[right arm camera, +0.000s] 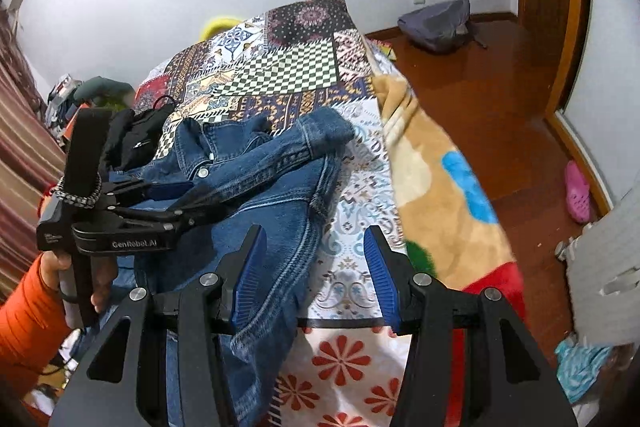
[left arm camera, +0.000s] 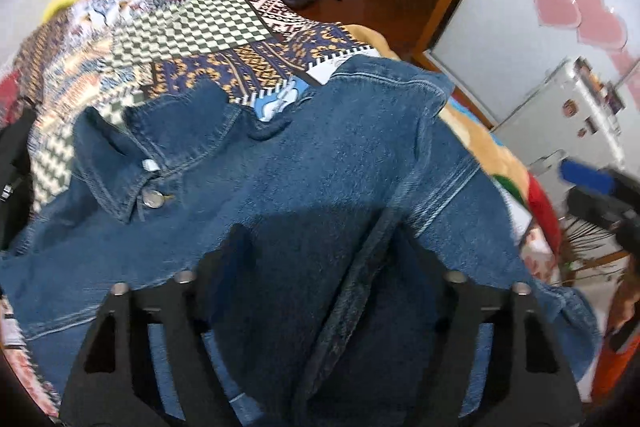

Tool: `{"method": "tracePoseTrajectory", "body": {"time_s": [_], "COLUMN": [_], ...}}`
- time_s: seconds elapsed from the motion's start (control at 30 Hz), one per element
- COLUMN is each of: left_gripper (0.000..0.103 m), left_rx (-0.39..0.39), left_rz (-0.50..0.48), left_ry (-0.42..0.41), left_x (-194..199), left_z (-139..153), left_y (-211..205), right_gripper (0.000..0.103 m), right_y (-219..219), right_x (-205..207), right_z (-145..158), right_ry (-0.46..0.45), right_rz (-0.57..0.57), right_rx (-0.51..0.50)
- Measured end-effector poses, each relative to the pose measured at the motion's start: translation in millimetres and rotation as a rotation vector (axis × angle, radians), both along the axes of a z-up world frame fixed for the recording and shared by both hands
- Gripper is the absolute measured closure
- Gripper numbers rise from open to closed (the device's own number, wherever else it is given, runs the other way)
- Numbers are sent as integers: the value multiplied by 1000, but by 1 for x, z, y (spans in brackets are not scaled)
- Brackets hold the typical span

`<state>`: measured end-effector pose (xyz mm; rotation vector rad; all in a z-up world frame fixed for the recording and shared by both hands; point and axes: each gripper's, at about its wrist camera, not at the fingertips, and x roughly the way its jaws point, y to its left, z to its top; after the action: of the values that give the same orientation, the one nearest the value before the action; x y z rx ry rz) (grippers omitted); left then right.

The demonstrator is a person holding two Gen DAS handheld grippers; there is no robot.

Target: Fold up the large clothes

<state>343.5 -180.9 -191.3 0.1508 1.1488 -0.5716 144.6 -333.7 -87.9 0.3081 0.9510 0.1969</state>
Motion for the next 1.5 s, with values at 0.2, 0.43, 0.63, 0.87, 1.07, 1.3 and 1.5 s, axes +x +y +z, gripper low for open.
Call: {"method": "tracePoseTrajectory", "body": {"time_s": [0.2, 0.43, 0.63, 0.87, 1.07, 1.3, 1.5], "left_gripper": [93, 94, 93, 90, 88, 48, 48], "left_rx": [-34, -67, -30, 153, 107, 102, 128], "left_rz": [20, 125, 204, 345, 411, 294, 150], "left_ry": [-69, -296, -380, -194, -85, -239, -265], "left_x": [3, -11, -44, -54, -61, -51, -19], "left_z": [28, 106, 113, 26, 2, 42, 47], "left_y": [19, 83, 130, 183, 217, 184, 129], "right_gripper": [56, 56, 56, 54, 54, 54, 54], "right_y": [18, 39, 60, 79, 71, 61, 55], "right_x": [10, 21, 28, 20, 21, 15, 12], "right_z": [-21, -13, -3, -21, -16, 13, 31], "right_ry": [60, 60, 7, 21, 52, -26, -83], "right_rz": [34, 102, 133, 181, 141, 55, 27], "right_rx": [20, -28, -94, -212, -189, -193, -179]}}
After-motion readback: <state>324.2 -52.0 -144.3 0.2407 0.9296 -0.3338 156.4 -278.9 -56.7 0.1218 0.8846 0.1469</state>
